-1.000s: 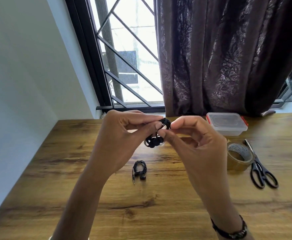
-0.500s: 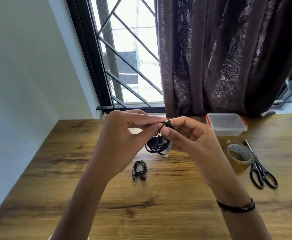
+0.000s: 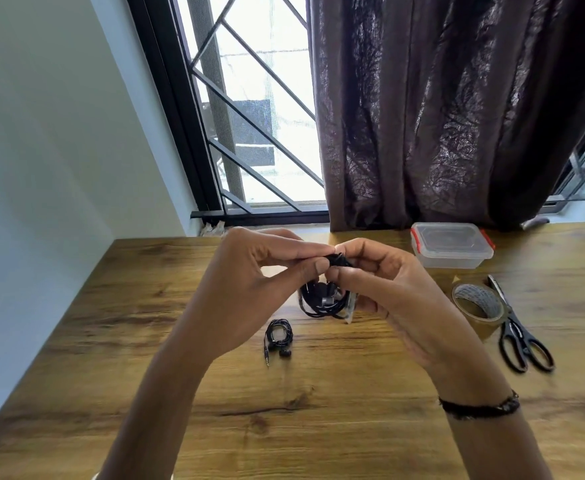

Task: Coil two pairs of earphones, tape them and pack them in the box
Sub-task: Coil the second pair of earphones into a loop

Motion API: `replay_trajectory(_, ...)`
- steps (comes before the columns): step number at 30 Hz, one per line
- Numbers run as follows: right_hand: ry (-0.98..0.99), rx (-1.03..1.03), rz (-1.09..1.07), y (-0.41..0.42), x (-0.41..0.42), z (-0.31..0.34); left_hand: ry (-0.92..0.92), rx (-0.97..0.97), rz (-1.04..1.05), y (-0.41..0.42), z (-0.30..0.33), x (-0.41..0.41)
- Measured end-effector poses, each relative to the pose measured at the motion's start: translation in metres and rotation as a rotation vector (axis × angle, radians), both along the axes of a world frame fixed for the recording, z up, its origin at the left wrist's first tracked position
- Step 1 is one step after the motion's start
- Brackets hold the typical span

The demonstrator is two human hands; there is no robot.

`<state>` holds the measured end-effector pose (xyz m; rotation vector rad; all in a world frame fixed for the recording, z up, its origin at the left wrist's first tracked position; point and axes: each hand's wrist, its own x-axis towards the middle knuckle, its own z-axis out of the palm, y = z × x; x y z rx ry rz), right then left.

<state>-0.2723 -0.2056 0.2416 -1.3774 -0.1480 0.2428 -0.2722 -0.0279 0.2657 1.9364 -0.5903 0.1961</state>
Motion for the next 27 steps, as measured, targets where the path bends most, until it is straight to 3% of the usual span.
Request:
replay_trajectory(9,-0.326,-0.436,-0.148,0.003,-0.004,0.0,0.01,0.053,0.042,0.0,-0.002,0.001)
replay_trajectory(21,-0.46,-0.589,-0.023,-0.007,0.001,0.004,0.162,-0.014,-0.102,0.007,0.004,0.002)
replay_trajectory(27,-0.333,-0.437,0.058,-0.015,0.005,0.002,0.312,-0.011,-0.217,0.014,0.002,0.001)
